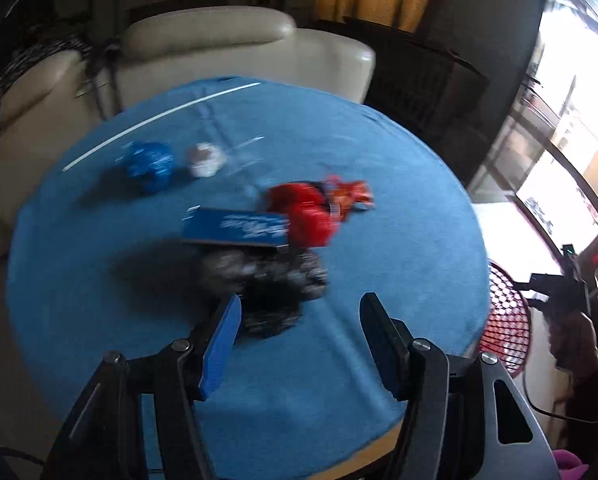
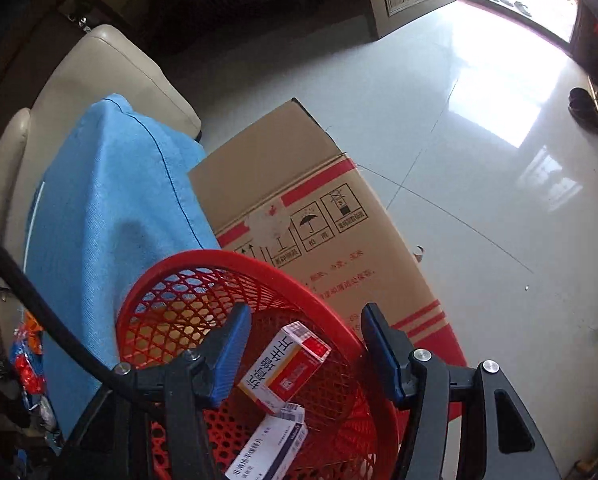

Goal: Collect trash
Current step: 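Grasp the blue plastic bag with the left tool while the right tool grasps the black plastic bag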

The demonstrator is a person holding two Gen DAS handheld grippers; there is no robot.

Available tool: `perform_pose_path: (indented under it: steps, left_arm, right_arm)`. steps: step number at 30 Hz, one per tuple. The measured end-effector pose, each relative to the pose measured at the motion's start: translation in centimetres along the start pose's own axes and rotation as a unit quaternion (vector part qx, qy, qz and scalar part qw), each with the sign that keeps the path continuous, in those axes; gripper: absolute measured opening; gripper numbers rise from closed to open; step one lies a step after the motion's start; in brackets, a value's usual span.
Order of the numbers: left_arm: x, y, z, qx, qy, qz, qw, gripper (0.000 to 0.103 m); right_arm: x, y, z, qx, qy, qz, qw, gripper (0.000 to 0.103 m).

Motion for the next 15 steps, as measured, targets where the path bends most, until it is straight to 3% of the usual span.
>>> perform_pose_path:
  steps: [2,5,6,9,12,15]
  left_arm:
    - [0.1,2.4,1.4,0.025,0.005,-0.015,0.9996,0.063]
    - [-0.3,5.2,2.9,0.055,0.017,-0.038,0.9976,0.063]
    - [-0.6,5.8,3.1,0.065,0.021,-0.040,0.9969,0.063]
    - [-1.3,7.1,3.7,0.091,0.026,-0.035,0.9949,0.063]
    - [-1.8,7.8,4.1,0.104,0.033,-0.036,0.9934,0.063]
    - [-1.7,8.7,4.7,0.115,0.030,-0.034,0.9923,0.063]
  right_arm:
    - [1.2,-0.6,-0.4,-0.006,-0.026,0.021,0.999,0.061]
    - [4.9,0.1,-1.2,-0.001,-0.112,0.040,0.993,0.061]
    - [6.9,1.3,-1.1,0.012,-0.144,0.021,0.989,0.061]
    - [10.7,6.2,1.2,0.089,-0.187,-0.032,0.978,0.061]
    - [11.7,12.3,5.3,0.179,-0.134,-0.127,0.966,0.061]
    - [10.2,17.4,9.7,0.246,-0.064,-0.180,0.950,0.061]
Point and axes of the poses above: each gripper's, at about its wrist camera, not at the fingertips, and x roughly against the way its jaws point, y to its left, z to its underside, the point moved 2 cm from there along -x, roughly the way its jaws point, and after that the axes turned 15 degrees about -x, right-handed, at the moved point
